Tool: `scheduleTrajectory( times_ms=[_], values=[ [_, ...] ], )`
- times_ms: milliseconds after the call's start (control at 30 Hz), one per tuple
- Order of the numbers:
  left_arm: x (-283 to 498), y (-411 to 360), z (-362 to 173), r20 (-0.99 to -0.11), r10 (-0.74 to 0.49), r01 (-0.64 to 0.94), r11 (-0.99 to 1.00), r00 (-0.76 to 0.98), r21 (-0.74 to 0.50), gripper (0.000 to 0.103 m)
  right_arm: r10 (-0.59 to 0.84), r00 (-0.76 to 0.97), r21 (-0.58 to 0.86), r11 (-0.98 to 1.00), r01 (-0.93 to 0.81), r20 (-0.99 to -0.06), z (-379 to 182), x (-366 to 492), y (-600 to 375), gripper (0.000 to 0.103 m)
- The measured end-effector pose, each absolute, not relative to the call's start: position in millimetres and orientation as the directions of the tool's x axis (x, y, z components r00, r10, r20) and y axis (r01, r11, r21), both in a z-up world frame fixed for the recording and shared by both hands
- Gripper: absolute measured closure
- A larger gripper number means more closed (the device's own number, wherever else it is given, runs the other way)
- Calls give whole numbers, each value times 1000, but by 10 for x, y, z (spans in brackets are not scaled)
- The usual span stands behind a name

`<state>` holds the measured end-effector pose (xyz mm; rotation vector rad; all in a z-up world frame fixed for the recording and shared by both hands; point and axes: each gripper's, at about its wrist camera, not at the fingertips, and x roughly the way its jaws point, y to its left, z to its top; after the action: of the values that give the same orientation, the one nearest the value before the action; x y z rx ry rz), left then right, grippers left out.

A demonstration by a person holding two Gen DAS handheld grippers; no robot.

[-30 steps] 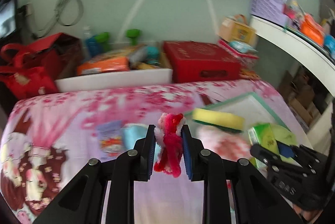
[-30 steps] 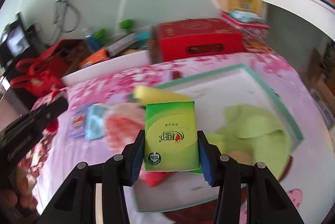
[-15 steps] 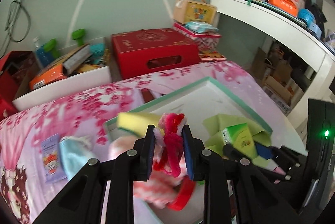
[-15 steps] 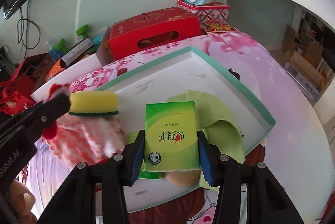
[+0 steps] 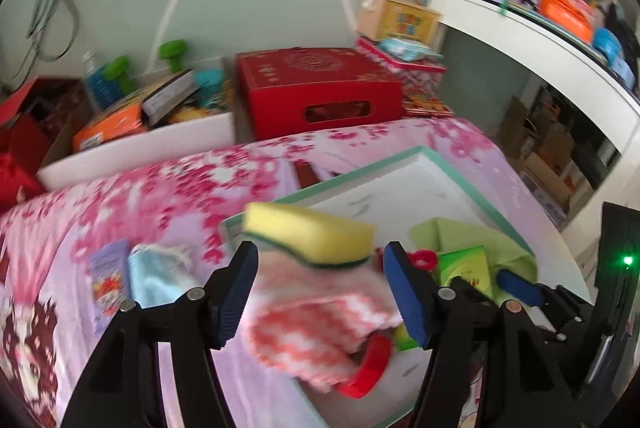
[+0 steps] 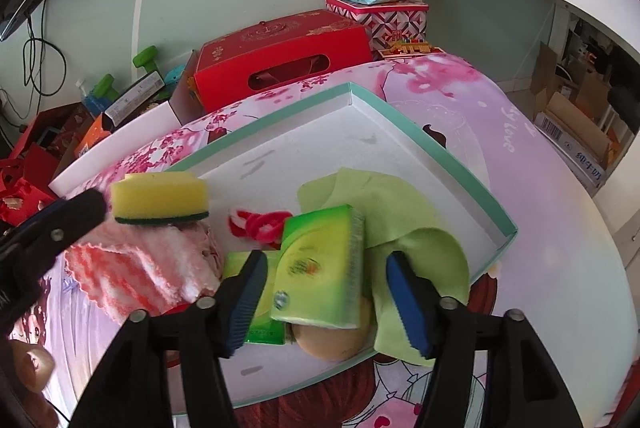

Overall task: Organize soft objects
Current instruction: 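Carry both items over the tray and release them with both tools, then move the left tool to the purple snack packet while the right tool moves to the blue mask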

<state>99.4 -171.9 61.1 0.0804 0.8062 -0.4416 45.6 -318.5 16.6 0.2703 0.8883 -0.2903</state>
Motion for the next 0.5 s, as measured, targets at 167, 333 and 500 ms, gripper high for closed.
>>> scheduleTrajectory(
  times_ms=[167, 333, 500],
  values=[
    [1022, -1276, 541, -732, -282, 286, 950, 620, -124, 21, -117, 601, 120, 933, 340, -790, 165, 471, -3141, 19],
    [1009, -924, 429, -753, -194, 184, 978, 629, -98, 9, -121, 614, 109, 940, 324, -780, 196, 478, -3064, 5],
    [985, -544, 325, -768, -82, 63, 997, 635, -54, 7, -115, 641, 124, 941, 315, -759, 265, 476, -2980, 0]
  ],
)
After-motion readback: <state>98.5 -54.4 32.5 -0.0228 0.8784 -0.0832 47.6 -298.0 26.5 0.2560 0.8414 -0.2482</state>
